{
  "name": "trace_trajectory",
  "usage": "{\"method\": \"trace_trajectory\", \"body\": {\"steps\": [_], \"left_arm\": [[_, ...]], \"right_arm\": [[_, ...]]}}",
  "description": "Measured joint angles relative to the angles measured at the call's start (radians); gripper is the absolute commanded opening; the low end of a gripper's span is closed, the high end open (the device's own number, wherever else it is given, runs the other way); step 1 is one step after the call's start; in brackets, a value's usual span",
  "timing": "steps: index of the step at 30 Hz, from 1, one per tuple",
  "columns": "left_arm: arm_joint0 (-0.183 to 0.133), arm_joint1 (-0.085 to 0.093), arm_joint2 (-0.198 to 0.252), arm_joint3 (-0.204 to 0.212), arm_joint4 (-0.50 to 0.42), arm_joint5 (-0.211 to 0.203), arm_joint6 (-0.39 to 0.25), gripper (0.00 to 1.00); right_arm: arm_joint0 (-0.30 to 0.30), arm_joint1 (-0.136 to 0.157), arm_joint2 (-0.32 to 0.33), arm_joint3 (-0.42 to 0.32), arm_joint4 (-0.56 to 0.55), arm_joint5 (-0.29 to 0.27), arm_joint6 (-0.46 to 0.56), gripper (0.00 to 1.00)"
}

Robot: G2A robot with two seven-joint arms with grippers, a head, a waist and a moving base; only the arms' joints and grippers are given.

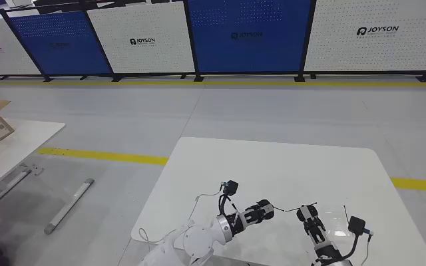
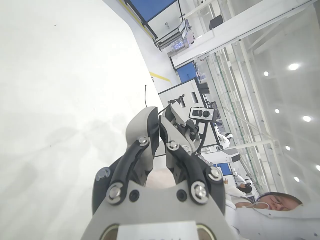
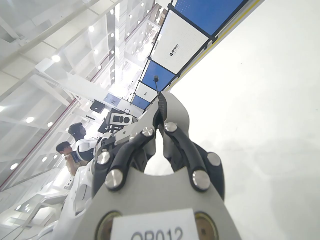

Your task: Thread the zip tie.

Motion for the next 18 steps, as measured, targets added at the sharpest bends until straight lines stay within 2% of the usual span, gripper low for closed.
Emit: {"method": "trace_trajectory", "body": {"steps": [18], "left_arm": [[0.0,0.0,0.0,0.0,0.0,0.0,0.0,0.0]], "right_arm": [[0.022,-0.01,-0.013,0.015,-0.013,0.012,0.004,0.0]]}}
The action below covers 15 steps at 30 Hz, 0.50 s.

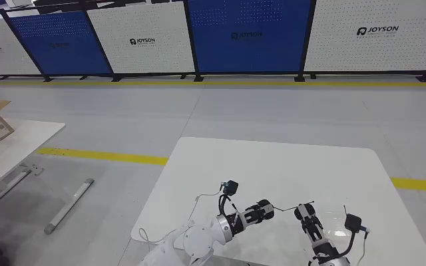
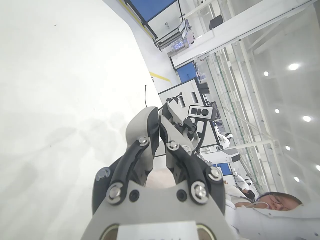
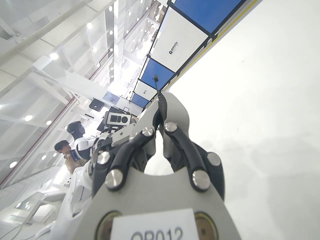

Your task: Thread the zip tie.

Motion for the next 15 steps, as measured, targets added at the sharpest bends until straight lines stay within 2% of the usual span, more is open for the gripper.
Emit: {"method": "trace_trajectory", "body": {"steps": [15], "left_arm": [[0.0,0.0,0.0,0.0,0.0,0.0,0.0,0.0]], "right_arm": [[0.002,-0.006,-0.001,0.003,-0.008,-0.001,0.015,0.0]]}}
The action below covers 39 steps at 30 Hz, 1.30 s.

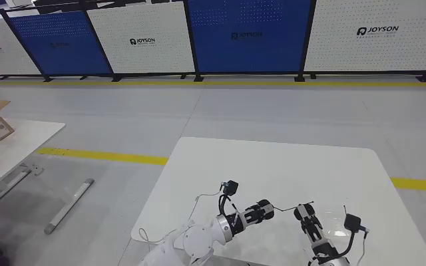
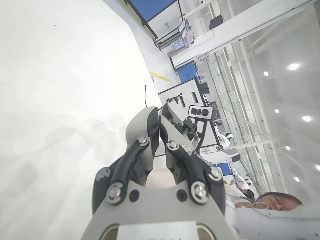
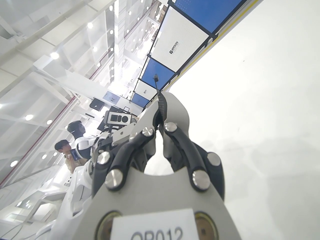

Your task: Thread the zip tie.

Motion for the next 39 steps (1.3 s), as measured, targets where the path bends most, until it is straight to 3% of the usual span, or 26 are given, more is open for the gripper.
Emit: {"method": "trace_trajectory", "body": {"steps": [27,31,39], "left_arm": [[0.0,0.0,0.0,0.0,0.0,0.0,0.001,0.0],[0.006,-0.003,0.005,0.002,-0.008,0.003,0.036,0.0],[0.009,-0.007,0.01,0.013,-0.038,-0.028,0.045,0.0]], "right_arm": [[-0.001,-0.007,0.0,0.009,0.039,-0.006,0.039,0.0],[-0.001,-0.007,0.0,0.009,0.039,-0.006,0.039,0.0],[0.007,-0.01,-0.005,0.016,0.055,-0.013,0.041,0.0]]}}
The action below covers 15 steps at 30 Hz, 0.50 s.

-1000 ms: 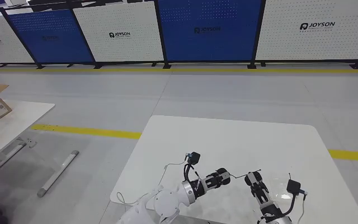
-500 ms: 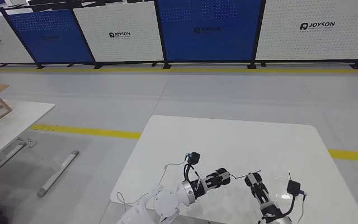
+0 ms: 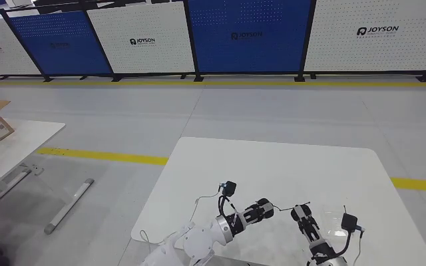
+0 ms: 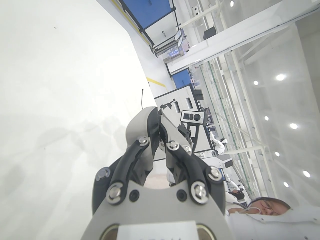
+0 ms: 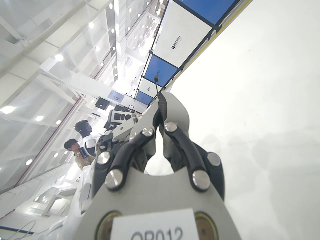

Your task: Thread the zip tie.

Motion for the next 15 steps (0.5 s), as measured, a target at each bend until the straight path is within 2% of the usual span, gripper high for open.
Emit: {"method": "trace_trajectory", "body": {"steps": [15], "left_arm": [[0.003,0.001,0.002,-0.006,0.022,0.005,-0.004,0.0]], "right_arm": [[-0.003,-0.004,-0.001,-0.002,-0.016,0.006,-0.004,0.0]]}}
